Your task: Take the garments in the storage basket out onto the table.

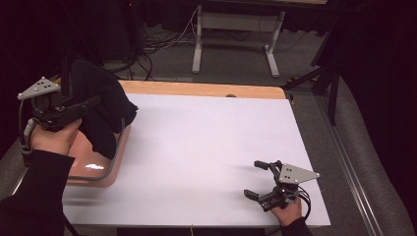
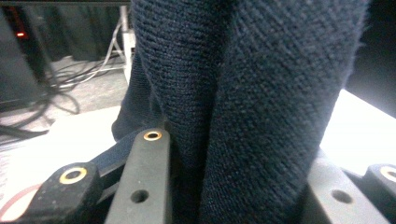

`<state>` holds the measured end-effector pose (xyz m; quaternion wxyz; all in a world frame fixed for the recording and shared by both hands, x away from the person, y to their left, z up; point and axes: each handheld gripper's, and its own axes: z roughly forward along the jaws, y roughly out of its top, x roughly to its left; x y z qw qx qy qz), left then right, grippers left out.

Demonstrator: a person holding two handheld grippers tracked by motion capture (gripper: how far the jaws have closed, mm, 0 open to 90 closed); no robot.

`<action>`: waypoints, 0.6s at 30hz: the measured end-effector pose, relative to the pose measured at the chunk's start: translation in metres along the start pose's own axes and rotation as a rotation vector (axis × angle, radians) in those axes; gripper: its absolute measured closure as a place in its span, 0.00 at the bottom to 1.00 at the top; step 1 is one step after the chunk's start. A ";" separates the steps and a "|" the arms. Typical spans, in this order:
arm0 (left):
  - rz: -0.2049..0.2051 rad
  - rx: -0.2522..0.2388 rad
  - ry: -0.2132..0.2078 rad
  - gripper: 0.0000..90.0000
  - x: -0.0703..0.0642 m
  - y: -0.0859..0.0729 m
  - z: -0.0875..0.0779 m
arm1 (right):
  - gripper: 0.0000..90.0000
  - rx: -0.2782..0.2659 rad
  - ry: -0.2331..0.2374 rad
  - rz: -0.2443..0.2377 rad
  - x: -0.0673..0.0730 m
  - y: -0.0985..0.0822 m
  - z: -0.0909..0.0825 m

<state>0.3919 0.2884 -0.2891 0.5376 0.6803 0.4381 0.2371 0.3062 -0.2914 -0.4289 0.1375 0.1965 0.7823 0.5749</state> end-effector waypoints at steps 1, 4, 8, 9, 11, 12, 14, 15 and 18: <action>-0.003 -0.003 -0.016 0.77 -0.003 0.002 0.000 | 0.01 -0.001 0.000 0.001 0.000 0.000 0.000; 0.006 -0.007 -0.050 0.77 -0.012 0.007 0.003 | 0.01 -0.003 0.001 0.002 0.000 0.000 0.000; 0.033 -0.005 -0.089 0.77 -0.028 0.011 0.010 | 0.01 -0.004 0.002 0.002 0.000 0.000 0.000; 0.037 -0.006 -0.098 0.77 -0.031 0.012 0.012 | 0.01 -0.005 0.002 0.002 0.000 0.000 -0.001; 0.041 -0.006 -0.104 0.77 -0.034 0.013 0.013 | 0.01 -0.005 0.002 0.002 0.000 0.000 -0.001; 0.050 -0.011 -0.125 0.77 -0.042 0.014 0.017 | 0.01 -0.006 0.002 0.002 0.000 0.000 -0.001; 0.055 -0.011 -0.137 0.77 -0.046 0.015 0.019 | 0.01 -0.006 0.002 0.002 0.000 0.000 -0.001; 0.058 -0.011 -0.149 0.77 -0.049 0.015 0.022 | 0.01 -0.007 0.001 0.003 0.000 0.000 -0.002; 0.067 -0.006 -0.187 0.77 -0.061 0.017 0.030 | 0.01 -0.007 0.002 0.003 0.000 0.000 -0.002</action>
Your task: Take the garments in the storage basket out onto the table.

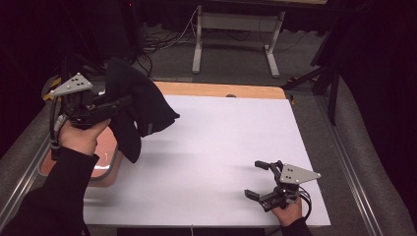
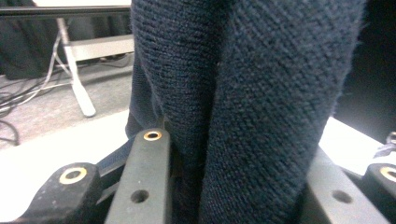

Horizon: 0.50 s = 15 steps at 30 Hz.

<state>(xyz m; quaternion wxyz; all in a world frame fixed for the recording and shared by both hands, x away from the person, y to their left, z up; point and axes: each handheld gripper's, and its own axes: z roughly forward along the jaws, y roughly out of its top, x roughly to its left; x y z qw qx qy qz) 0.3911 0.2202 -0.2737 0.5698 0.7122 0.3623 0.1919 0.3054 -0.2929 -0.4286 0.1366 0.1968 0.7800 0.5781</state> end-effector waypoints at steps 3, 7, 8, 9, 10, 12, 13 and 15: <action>0.012 -0.002 -0.020 0.77 -0.008 0.001 0.009 | 0.01 0.000 -0.001 -0.002 0.000 0.000 -0.001; 0.025 0.001 -0.037 0.77 -0.017 0.000 0.019 | 0.01 -0.001 0.001 0.001 0.000 0.000 -0.001; 0.025 0.003 -0.045 0.77 -0.019 0.000 0.022 | 0.01 0.000 0.002 0.001 0.000 0.000 -0.001; 0.027 0.004 -0.051 0.77 -0.021 0.000 0.025 | 0.01 0.000 0.002 0.001 0.000 0.000 -0.001; 0.027 0.004 -0.051 0.77 -0.021 0.000 0.025 | 0.01 -0.001 0.002 0.001 0.000 0.000 -0.001; 0.027 0.005 -0.068 0.77 -0.026 -0.001 0.032 | 0.01 -0.001 0.002 0.000 0.000 0.000 -0.001; 0.027 0.005 -0.068 0.77 -0.026 -0.001 0.032 | 0.01 -0.001 0.002 0.000 0.000 0.000 -0.001; 0.030 0.011 -0.085 0.77 -0.031 -0.003 0.039 | 0.01 -0.001 0.002 0.001 0.000 0.000 -0.001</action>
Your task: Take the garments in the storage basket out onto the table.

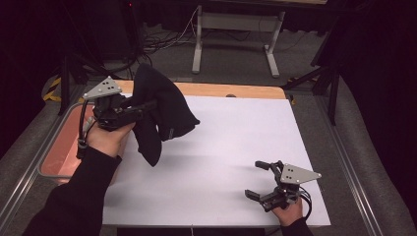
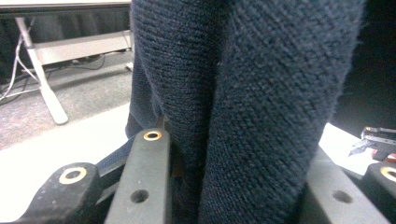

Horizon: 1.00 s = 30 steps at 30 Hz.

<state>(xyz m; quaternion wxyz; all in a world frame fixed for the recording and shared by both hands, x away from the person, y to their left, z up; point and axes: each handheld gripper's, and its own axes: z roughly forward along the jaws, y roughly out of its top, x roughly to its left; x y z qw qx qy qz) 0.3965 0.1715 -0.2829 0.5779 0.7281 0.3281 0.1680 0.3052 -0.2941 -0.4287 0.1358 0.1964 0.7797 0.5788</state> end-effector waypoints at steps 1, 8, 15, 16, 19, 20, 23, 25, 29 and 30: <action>0.001 0.000 -0.003 0.77 -0.002 -0.001 0.003 | 0.01 0.000 0.000 -0.001 0.000 0.000 0.000; 0.001 0.007 -0.027 0.77 -0.011 -0.008 0.021 | 0.01 0.000 0.000 -0.004 0.000 0.000 0.000; 0.001 0.017 -0.036 0.77 -0.017 -0.017 0.039 | 0.01 0.000 -0.002 -0.005 0.000 0.000 -0.001; 0.001 0.018 -0.036 0.76 -0.017 -0.019 0.041 | 0.01 0.000 -0.002 -0.004 0.000 0.000 -0.001; -0.011 0.023 -0.039 0.76 -0.017 -0.026 0.052 | 0.01 0.000 -0.001 -0.005 0.001 -0.001 -0.002; -0.013 0.024 -0.036 0.76 -0.017 -0.028 0.055 | 0.01 0.000 -0.001 -0.004 0.001 -0.001 -0.002; -0.016 0.030 -0.034 0.76 -0.017 -0.032 0.060 | 0.01 0.000 -0.006 -0.001 0.001 -0.001 -0.003; -0.023 0.032 -0.032 0.76 -0.018 -0.037 0.066 | 0.01 0.000 -0.007 -0.001 0.001 -0.002 -0.004; -0.033 0.042 -0.036 0.76 -0.021 -0.044 0.078 | 0.01 -0.001 -0.010 0.001 0.002 -0.002 -0.005; -0.028 0.042 -0.033 0.76 -0.021 -0.046 0.081 | 0.01 0.000 -0.011 0.001 0.002 -0.002 -0.005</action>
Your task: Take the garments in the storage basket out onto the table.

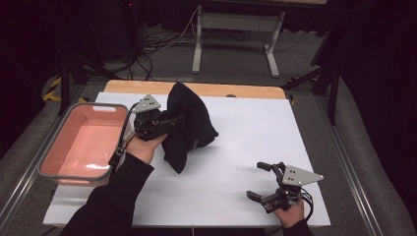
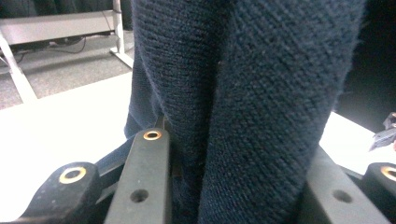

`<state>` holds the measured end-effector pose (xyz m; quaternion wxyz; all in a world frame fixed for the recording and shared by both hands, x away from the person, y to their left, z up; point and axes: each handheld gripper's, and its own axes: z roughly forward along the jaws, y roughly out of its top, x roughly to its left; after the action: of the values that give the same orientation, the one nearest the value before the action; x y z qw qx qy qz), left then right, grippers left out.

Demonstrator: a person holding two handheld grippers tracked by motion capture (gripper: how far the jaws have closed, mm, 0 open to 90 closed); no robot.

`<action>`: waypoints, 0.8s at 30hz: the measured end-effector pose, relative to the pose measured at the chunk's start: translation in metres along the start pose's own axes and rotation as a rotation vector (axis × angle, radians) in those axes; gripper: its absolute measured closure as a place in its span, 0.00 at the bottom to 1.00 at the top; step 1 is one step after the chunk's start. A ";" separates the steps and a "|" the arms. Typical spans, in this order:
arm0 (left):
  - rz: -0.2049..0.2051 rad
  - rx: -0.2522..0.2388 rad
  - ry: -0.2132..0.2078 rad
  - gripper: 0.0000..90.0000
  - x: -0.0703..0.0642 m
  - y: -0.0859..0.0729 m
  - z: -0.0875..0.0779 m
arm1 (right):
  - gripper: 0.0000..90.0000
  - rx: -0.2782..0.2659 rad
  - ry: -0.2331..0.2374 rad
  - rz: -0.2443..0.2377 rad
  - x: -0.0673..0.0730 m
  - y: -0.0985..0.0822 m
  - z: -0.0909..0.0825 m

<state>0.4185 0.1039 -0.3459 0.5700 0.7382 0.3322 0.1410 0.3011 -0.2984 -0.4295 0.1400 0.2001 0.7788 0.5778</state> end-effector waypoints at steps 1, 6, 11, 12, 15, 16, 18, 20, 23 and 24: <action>-0.004 0.000 -0.001 0.76 -0.001 -0.002 0.003 | 0.01 0.000 -0.001 0.000 0.000 0.000 0.000; 0.001 0.019 0.004 0.76 -0.005 -0.008 0.015 | 0.01 -0.003 -0.004 0.001 0.001 -0.001 -0.002; -0.006 0.027 -0.003 0.76 -0.008 -0.017 0.028 | 0.01 -0.004 -0.004 0.005 0.001 -0.001 -0.002; -0.009 0.031 -0.006 0.76 -0.009 -0.018 0.030 | 0.01 -0.003 -0.003 0.005 0.001 -0.001 -0.002; -0.003 0.039 -0.006 0.76 -0.009 -0.021 0.033 | 0.01 -0.004 -0.003 0.005 0.001 -0.001 -0.002; -0.009 0.037 -0.011 0.76 -0.010 -0.023 0.036 | 0.01 -0.004 -0.003 0.005 0.001 -0.001 -0.002; -0.012 0.042 -0.019 0.76 -0.010 -0.025 0.038 | 0.01 -0.004 -0.003 0.007 0.000 -0.001 -0.002; -0.014 0.055 -0.026 0.75 -0.010 -0.028 0.041 | 0.01 -0.004 -0.002 0.008 0.001 -0.001 -0.002; -0.013 0.068 -0.033 0.74 -0.012 -0.031 0.045 | 0.01 -0.004 -0.001 0.009 0.001 -0.001 -0.001; -0.013 0.083 -0.045 0.73 -0.013 -0.035 0.049 | 0.01 -0.004 -0.001 0.009 0.000 -0.001 -0.001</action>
<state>0.4263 0.0629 -0.3913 0.5473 0.7620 0.3294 0.1068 0.2999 -0.2995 -0.4298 0.1382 0.2034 0.7766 0.5800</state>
